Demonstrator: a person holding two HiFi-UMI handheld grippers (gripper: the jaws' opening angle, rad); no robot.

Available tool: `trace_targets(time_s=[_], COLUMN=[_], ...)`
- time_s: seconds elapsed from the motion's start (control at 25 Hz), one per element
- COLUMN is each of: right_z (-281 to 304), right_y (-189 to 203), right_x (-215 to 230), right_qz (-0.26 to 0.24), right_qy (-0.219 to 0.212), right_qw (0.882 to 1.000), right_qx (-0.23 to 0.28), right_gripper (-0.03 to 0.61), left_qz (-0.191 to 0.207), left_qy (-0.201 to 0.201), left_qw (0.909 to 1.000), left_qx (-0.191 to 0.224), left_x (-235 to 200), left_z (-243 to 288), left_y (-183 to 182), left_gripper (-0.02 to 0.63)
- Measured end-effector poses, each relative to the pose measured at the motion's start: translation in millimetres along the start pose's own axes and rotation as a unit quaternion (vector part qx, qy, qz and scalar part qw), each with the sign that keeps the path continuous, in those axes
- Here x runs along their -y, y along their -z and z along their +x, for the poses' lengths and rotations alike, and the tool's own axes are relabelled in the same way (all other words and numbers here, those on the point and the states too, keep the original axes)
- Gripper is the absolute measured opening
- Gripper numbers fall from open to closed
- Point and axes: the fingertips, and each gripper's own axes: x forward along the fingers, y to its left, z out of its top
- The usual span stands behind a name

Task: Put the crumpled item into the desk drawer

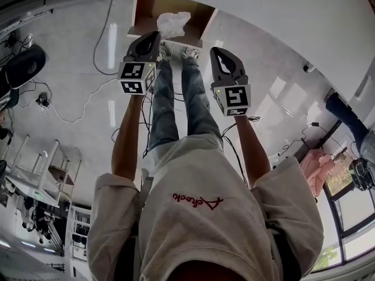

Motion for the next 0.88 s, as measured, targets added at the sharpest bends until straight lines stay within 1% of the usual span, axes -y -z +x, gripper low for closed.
trace_targets(time_s=[0.16,0.36,0.48,0.6,0.72,0.88], right_z=[-7,-2,1,0,2,1], right_y=[7,13,16,22,24,26], right_x=[9,11,14,14,16,20], right_qz=[0.005,0.009,0.010,0.015,0.018,0.017], right_qy=[0.003,0.004,0.006,0.004,0.006,0.010], right_qw=[1.000,1.000,1.000,0.999,0.999,0.999], right_qx=[-0.008,-0.012,-0.015,-0.031,-0.030,-0.028], right_gripper=[0.012,0.012,0.012,0.012,0.012,0.012], left_qz=[0.014,0.032,0.056,0.082,0.115,0.126], left_qy=[0.010,0.023,0.031,0.046,0.062,0.070], left_qw=[0.9996,0.9978,0.9953,0.9911,0.9836,0.9771], left_qx=[-0.023,-0.053,-0.073,-0.094,-0.124,-0.156], left_x=[-5,-18,-21,-20,-20,-23], left_z=[29,66,85,102,121,142], left_y=[-2,0,0,4,13,26], left_gripper=[0.008,0.008,0.008,0.008,0.008,0.008])
